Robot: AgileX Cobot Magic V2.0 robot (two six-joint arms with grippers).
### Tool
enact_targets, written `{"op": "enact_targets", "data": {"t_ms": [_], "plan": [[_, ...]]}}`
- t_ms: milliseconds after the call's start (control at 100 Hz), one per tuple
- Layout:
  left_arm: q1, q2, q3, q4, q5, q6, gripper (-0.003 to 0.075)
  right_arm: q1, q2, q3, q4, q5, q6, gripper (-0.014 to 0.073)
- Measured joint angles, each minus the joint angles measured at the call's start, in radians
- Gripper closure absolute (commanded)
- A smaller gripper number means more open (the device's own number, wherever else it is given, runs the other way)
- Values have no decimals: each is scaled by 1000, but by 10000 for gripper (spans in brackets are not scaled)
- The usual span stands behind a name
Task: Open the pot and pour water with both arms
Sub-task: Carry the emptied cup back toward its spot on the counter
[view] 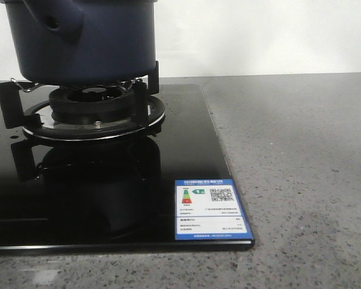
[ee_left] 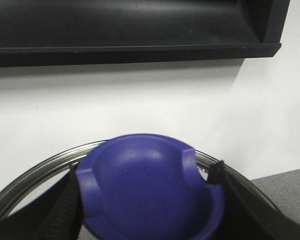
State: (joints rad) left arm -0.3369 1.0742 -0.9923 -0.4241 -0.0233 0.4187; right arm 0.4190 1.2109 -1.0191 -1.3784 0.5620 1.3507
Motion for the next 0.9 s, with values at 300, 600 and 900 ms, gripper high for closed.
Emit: {"op": "enact_targets", "data": {"t_ms": [300,600,900], "plan": [[0,0,0,0,0,0,342,-120,-75,324,-383,-128,595,296],[0,0,0,0,0,0,342,-120,31,333,-404,-97,656,296],[0,0,0,0,0,0,342,-120,46,302,-404,-171,667,296]]}}
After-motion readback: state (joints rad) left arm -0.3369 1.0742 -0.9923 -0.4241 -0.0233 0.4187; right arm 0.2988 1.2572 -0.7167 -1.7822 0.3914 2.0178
